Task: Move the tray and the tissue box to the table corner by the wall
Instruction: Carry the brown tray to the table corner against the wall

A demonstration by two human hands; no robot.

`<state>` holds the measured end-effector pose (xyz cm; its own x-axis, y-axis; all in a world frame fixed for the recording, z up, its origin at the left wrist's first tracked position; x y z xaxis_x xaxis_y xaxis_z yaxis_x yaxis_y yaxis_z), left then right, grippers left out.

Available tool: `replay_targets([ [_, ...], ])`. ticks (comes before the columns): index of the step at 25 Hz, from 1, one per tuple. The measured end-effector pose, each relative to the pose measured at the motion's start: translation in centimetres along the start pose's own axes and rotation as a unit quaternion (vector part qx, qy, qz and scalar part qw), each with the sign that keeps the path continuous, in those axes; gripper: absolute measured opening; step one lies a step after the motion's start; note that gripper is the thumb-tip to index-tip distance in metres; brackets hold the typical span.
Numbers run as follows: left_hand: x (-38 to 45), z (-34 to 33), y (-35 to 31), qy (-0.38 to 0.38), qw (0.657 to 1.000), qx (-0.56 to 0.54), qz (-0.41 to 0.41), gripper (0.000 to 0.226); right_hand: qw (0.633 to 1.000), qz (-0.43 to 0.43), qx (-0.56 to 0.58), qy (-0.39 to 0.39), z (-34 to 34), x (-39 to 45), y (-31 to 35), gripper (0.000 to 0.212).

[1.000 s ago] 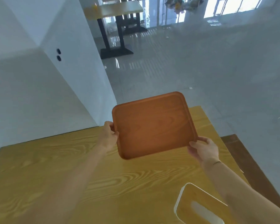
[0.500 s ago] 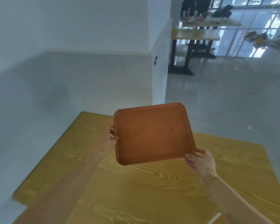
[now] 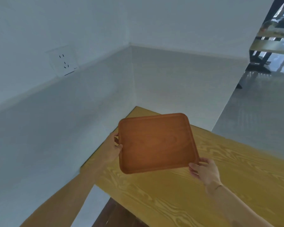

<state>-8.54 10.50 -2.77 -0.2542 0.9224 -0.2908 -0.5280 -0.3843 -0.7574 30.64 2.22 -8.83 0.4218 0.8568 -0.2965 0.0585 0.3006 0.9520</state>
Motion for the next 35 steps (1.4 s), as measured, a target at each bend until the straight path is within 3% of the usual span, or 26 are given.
replay_targets([
  [5, 3.1, 3.0, 2.5, 0.011, 1.0, 0.028, -0.006, 0.049, 0.999, 0.005, -0.04, -0.023, -4.1, -1.2, -0.9, 0.046],
  [10, 6.6, 1.1, 2.2, 0.045, 0.997, 0.058, -0.026, 0.047, 0.996, 0.003, -0.071, -0.063, -4.0, -0.8, -2.1, 0.039],
  [27, 17.8, -18.5, -7.2, 0.156, 0.953, 0.241, -0.093, 0.045, 0.972, -0.089, -0.166, -0.14, 4.9, 6.8, -6.4, 0.037],
  [35, 21.6, -24.9, -8.8, 0.192, 0.927, 0.305, -0.108, 0.04, 0.96, -0.136, -0.201, -0.141, 5.5, 9.8, -9.1, 0.04],
])
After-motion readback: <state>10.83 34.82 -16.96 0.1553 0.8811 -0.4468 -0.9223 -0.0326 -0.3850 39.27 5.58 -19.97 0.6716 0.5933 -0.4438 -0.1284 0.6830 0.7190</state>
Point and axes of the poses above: each hand's wrist, its own x-axis towards the middle knuckle, its own z-axis out of the back of the hand, y = z × x, the point moved 8 cm from there along x, towards the middle knuckle, and after that the axes turned 14 degrees about z, right-handed, at the moved point
